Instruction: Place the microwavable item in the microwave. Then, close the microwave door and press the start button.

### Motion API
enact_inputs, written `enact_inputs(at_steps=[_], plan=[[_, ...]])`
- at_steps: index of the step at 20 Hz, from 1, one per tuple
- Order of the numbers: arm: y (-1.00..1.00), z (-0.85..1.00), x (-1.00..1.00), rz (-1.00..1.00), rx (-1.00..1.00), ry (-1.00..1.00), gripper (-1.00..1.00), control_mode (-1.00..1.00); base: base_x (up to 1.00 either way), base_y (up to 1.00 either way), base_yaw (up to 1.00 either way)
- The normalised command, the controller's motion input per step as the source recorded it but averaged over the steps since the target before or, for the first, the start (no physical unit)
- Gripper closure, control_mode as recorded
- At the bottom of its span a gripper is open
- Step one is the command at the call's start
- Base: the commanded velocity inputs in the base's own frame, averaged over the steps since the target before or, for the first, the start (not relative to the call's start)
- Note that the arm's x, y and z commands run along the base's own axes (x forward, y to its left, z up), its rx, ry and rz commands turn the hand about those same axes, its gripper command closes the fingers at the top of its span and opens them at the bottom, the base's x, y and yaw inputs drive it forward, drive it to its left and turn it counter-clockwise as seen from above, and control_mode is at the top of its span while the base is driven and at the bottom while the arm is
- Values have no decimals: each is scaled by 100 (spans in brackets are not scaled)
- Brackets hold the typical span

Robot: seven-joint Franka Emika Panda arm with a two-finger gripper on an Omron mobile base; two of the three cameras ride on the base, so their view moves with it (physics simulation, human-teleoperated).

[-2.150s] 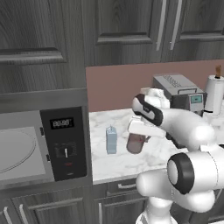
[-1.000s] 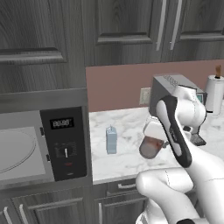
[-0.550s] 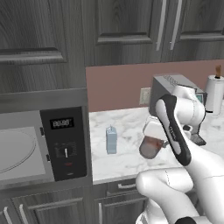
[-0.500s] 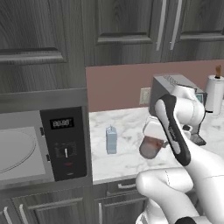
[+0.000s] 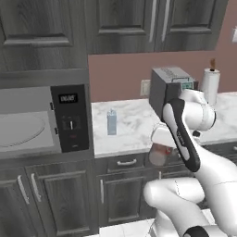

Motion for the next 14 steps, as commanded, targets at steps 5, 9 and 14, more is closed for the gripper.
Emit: enact_inputs(at_steps=[5,9,14], plan=[[0,0,0,0,0,0,100,100,-100,5,15],[0,0,0,0,0,0,100,100,-77,54,29],[0,0,0,0,0,0,100,100,-20,77,32]])
